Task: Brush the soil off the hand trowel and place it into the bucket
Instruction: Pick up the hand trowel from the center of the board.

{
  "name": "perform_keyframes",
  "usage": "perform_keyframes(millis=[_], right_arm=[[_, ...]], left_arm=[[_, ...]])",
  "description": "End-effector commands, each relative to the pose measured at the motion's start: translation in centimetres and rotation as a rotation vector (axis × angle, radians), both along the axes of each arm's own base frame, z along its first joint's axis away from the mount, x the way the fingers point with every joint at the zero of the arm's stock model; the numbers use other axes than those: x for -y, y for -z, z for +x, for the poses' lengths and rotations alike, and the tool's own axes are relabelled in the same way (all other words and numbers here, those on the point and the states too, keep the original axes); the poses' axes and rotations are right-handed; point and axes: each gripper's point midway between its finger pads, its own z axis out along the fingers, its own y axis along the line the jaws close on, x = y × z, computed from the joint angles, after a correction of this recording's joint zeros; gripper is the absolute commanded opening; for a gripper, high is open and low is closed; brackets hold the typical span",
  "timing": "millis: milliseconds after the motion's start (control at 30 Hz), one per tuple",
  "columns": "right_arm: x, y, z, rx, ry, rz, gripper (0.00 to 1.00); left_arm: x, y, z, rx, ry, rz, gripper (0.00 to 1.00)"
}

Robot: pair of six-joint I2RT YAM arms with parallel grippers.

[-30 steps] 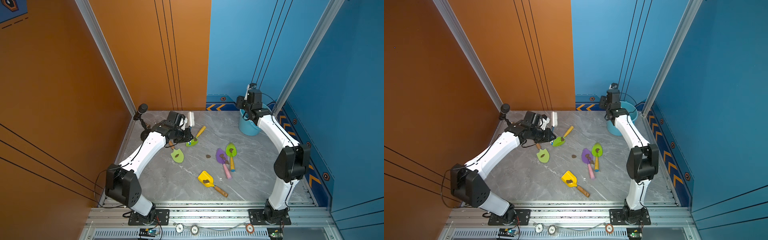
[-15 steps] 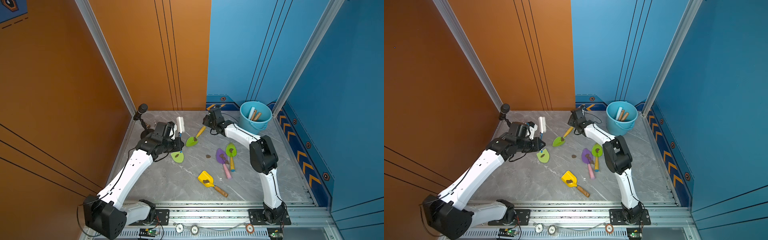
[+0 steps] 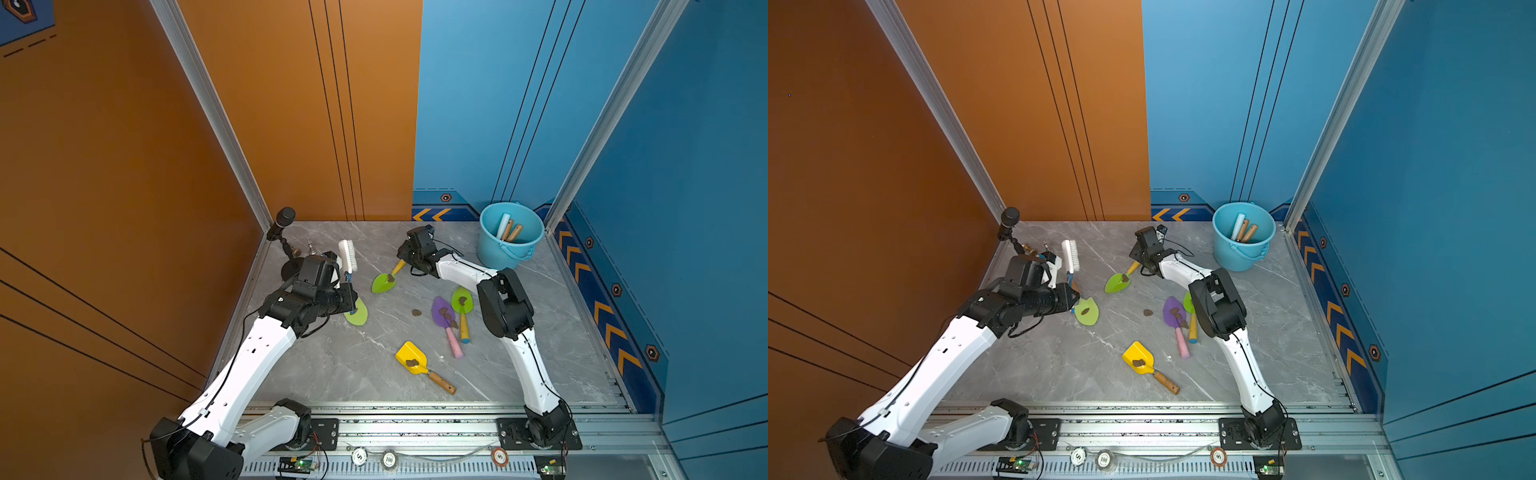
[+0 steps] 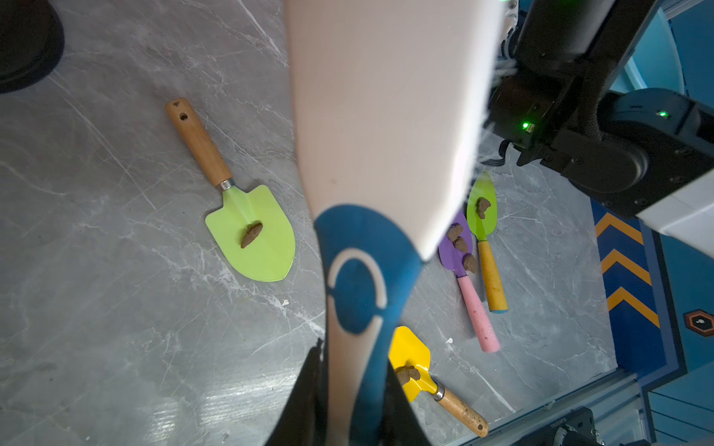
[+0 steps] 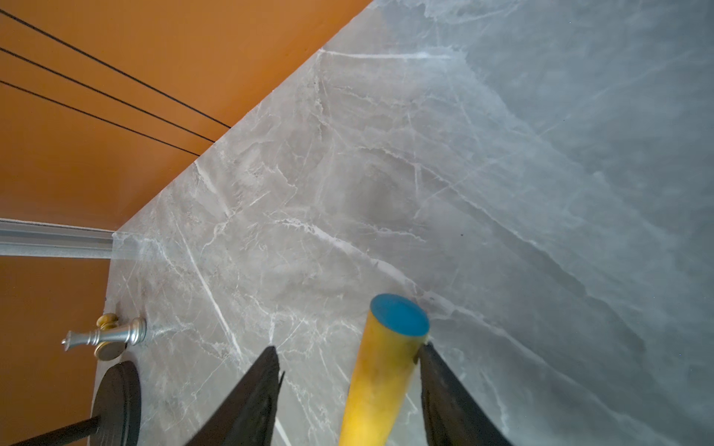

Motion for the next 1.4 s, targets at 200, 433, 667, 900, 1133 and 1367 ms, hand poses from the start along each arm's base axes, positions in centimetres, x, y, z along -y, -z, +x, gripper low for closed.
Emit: perform_keyframes(millis=[200,433,667,900,1133,1367], right_arm=[[-0.6,1.4,1.0,0.008,0.056,-0.004,0.59],[-0.5,2.4,1.6,0.013,0.075,-0.005,0.52],[-0.7,1.8,1.6,0.016,0.065,0.013,0.43],[-0.9,1.4,1.3,0.017,0.06,0.068,0.28],[-0.9,-3.3,1.2,0.11,-0.032,0.075,0.16],[0.2,-10.0,-1.7,0.261,-0.24,-0.138,0.13]], left_arm=[[-0.5,0.4,0.4,-0.007,-0.029,0.023,0.0],[-0.8,0.7,-0.2,-0.007,-0.04,0.03,0.0],[-0.9,0.8,-0.6,-0.003,-0.034,0.035,0.0],[-1.3,2.0,-1.1,-0.014,-0.023,0.073,0.0],[-0.5,2.8,-0.7,-0.013,0.063,0.145,0.0],[2.0,4.8,1.1,-0.055,0.223,0.306,0.0]])
